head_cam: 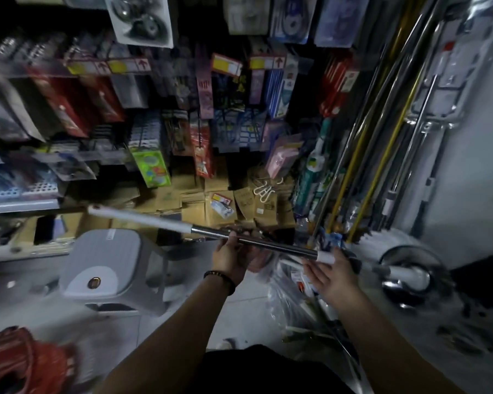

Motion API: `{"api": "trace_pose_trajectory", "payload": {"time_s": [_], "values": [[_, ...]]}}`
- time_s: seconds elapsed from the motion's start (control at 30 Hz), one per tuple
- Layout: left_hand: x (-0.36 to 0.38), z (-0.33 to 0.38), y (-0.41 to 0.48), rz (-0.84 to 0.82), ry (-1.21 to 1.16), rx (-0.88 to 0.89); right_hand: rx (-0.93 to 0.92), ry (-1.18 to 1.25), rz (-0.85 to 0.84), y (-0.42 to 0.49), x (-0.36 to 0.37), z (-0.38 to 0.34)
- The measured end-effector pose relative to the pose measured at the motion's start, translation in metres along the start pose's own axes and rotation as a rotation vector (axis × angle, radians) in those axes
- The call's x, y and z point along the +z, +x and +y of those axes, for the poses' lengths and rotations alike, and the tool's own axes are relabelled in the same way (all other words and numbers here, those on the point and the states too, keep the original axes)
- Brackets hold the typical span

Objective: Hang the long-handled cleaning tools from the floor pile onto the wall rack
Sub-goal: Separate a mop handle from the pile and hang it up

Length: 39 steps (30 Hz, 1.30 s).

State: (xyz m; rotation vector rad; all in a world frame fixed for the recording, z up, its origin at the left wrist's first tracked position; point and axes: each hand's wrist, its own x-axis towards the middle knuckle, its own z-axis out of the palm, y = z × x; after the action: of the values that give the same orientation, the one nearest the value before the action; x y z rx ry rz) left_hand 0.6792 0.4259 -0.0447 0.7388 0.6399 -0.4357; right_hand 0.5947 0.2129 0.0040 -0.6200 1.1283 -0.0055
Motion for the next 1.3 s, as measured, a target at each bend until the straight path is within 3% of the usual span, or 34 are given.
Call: {"api": "trace_pose_trajectory", "payload": {"time_s": [0.17, 0.3, 0.4, 0.5, 0.6, 0.77, 0.93, 1.07, 1.2, 1.3], "values": [[0.047, 0.046, -0.02, -0.161, 0.172, 0.161, 0.087, -0.087, -0.059, 0.006, 0.01, 0.009], [0.087, 0.064, -0.026, -0.248, 0.427, 0.306, 0.024, -0.433, -0.03, 0.002, 0.012, 0.008], [0.116, 0.07, -0.032, -0.349, 0.543, 0.38, -0.243, -0.792, 0.083, -0.017, 0.027, -0.012], [0.144, 0.065, -0.035, -0.413, 0.629, 0.427, -0.664, -0.983, 0.076, -0.039, 0.055, -0.045], [0.17, 0.053, -0.041, -0.468, 0.669, 0.465, -1.034, -1.014, 0.001, -0.069, 0.083, -0.086], [0.224, 0.039, -0.061, -0.669, 0.727, 0.508, -1.276, -1.121, -0.195, -0.128, 0.124, -0.159], [0.28, 0.023, -0.086, -0.895, 0.781, 0.478, -1.507, -0.93, -0.137, -0.192, 0.133, -0.224], [0.326, 0.011, -0.107, -1.045, 0.855, 0.523, -1.583, -0.854, -0.065, -0.235, 0.116, -0.269], [0.38, 0.013, -0.135, -1.221, 0.95, 0.596, -1.66, -0.806, 0.079, -0.263, 0.088, -0.311], [0.435, 0.026, -0.169, -1.269, 0.847, 0.686, -1.69, -0.741, 0.225, -0.279, 0.067, -0.34]]}}
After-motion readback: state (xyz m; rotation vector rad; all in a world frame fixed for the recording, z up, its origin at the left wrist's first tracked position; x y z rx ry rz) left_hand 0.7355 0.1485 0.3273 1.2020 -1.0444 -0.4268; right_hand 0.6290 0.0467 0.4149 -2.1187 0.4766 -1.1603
